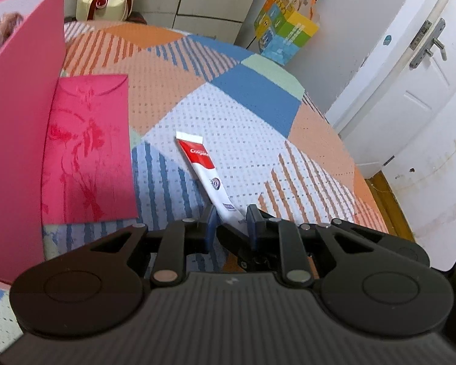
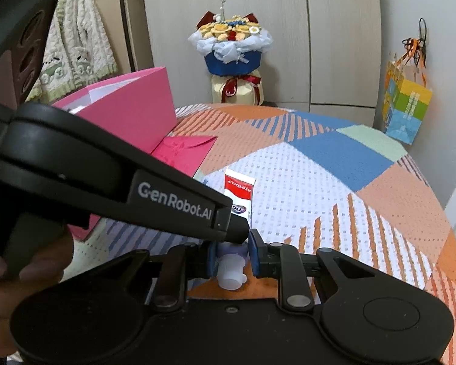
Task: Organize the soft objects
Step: 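Grasp the Colgate toothpaste tube with the left gripper and lift it, then carry the toothpaste tube with the left gripper over the pink box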
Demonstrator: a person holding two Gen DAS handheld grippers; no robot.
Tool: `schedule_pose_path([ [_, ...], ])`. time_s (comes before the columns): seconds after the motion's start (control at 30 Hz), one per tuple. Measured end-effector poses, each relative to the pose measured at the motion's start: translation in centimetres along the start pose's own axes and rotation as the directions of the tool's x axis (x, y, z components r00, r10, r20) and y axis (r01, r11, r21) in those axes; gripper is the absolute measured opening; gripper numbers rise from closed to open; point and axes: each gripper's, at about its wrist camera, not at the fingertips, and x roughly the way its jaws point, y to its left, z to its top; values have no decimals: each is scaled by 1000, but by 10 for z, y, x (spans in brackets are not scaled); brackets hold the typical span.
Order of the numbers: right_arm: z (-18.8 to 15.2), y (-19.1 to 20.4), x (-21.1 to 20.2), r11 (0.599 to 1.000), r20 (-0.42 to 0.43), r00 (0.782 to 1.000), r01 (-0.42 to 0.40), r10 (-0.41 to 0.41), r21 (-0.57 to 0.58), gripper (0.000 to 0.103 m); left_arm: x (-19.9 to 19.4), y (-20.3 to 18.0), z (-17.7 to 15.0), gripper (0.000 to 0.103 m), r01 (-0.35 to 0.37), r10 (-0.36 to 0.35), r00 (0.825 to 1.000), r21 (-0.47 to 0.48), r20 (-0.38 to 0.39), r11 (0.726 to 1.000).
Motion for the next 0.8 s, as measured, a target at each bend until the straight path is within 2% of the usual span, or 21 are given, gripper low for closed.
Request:
schedule_pose_path([
  [0.1,-2,-3,4,1000,-29,1000,-14,14,0,28,6,9,1,22,21,-22,1000,-50,-18,999],
  [0.2,0,-7,8,999,-55,998,-40,41,14,30,9,15,2,20,-2,3,1000,-85,12,996],
  [0.27,2,-8,11,999,-63,997,-49,49,9,31,12,18,4,20,6,-5,1000,-90,11,996],
  [0.4,6,-7,17,999,-70,996,-52,51,-4,40,13,21,4,16,25,-24,1000,-105,10,994],
  [0.53,4,0,19,997,-50,998,-38,34,-64,39,13,26,5,16,46,-45,999,-143,12,989],
  [0.6,0,-2,17,998,-28,999,-29,27,-51,35,12,29,5,16,62,-61,998,-161,7,985],
  [0.73,-4,-10,13,999,-3,999,-42,42,19,34,15,27,5,16,61,-60,998,-160,13,985],
  [0.8,-6,-14,11,997,7,998,-55,55,57,33,16,25,5,19,62,-60,998,-158,19,985],
])
